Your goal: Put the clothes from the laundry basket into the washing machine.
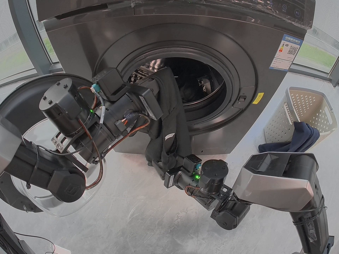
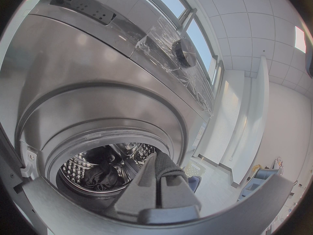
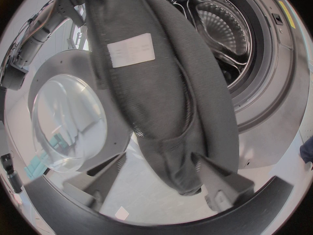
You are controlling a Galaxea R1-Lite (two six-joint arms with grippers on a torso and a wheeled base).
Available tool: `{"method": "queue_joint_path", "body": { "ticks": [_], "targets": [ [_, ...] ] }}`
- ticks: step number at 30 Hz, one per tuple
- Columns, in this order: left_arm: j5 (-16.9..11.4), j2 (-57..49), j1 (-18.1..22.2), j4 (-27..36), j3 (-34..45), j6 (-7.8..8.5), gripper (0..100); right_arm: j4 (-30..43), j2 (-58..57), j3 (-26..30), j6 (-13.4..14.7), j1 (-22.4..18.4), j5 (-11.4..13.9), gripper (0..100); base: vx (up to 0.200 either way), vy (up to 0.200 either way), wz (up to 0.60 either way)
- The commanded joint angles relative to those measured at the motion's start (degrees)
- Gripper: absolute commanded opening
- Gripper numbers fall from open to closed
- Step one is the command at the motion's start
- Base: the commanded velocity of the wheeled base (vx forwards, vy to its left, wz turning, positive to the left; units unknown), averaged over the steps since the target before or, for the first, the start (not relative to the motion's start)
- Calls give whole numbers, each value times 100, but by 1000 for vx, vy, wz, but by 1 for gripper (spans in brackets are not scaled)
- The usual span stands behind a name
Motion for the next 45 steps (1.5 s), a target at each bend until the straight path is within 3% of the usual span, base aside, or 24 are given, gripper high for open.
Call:
{"method": "queue_joint_path", "body": {
  "ticks": [1,3,8,12,13,15,16,20,32,39,45],
  "targets": [
    [0,-98,34,-3,113,1,0,-7,180,-189,-18,-179,-11,0,0,0,0],
    [0,-98,43,-12,157,1,0,-7,100,-128,-18,-179,-11,0,0,0,0],
    [-8,-107,254,-100,385,1,0,-7,-831,804,8,-153,-11,0,0,0,0],
    [-26,-371,421,-179,789,1,0,-7,-1904,1806,8,-206,-72,0,0,0,0],
    [-96,-643,526,-179,1150,1,0,-7,-2571,2456,8,-364,-90,0,0,0,0],
    [-114,-828,588,-162,1352,-8,0,2,-2932,2816,8,-469,-72,0,0,0,0],
    [-140,-1100,667,-118,1660,-25,0,2,-3494,3361,8,-575,-28,0,0,0,0],
    [-158,-1513,676,-188,2433,-60,0,10,-4435,3994,17,-689,95,0,0,0,0],
    [-149,-2401,702,-232,3233,-25,0,2,-4918,3590,-62,-856,165,0,0,0,0],
    [-175,-2436,720,-258,2908,10,0,2,-4945,3010,-45,-1076,130,0,0,0,0],
    [-175,-2313,729,-285,2899,10,0,10,-4971,2896,-54,-1093,112,0,0,0,0]
  ]
}}
